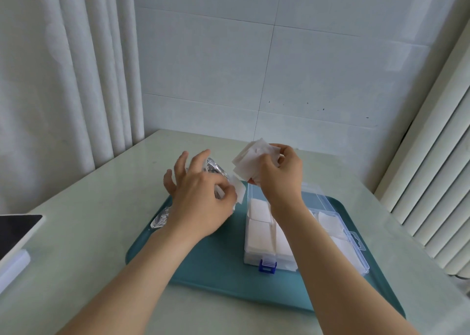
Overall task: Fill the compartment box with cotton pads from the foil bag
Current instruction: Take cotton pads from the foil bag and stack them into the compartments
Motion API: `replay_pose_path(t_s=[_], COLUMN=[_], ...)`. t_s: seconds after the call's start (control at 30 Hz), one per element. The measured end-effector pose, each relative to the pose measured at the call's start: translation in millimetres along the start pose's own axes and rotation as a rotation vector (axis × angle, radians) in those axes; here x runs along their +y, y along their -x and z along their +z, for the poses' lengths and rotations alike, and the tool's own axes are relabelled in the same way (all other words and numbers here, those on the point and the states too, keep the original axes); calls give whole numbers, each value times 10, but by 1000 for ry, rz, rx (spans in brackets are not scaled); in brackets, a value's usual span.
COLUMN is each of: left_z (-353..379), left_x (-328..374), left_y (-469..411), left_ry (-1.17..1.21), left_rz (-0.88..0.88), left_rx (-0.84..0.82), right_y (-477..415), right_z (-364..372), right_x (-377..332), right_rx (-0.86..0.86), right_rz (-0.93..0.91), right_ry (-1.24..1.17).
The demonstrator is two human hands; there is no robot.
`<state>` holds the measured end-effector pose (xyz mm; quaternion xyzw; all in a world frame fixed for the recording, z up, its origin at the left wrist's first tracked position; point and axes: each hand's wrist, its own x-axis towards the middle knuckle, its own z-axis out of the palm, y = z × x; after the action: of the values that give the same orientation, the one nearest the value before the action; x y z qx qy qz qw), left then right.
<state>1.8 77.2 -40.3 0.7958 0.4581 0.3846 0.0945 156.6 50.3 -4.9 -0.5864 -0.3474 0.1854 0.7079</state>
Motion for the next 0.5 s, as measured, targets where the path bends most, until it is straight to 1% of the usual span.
replay_pose_path(t_s=[0.1,0.17,0.33,0.5], left_z=[-26,-22,48,8], left_x=[-45,-53,-46,14], left_y=[-34,-31,64,85], left_ry=[14,-46,-325,-461], left_rz=[-16,11,54,34], left_rx=[188,220,68,-7], right_y=[-17,-27,-34,-27], right_z=[-15,-28,-40,-57], right_x=[-6,-1,9,-11], right_rx=[25,28,19,-4], right_rz=[0,7,18,15], right_ry=[-19,-25,-15,-4])
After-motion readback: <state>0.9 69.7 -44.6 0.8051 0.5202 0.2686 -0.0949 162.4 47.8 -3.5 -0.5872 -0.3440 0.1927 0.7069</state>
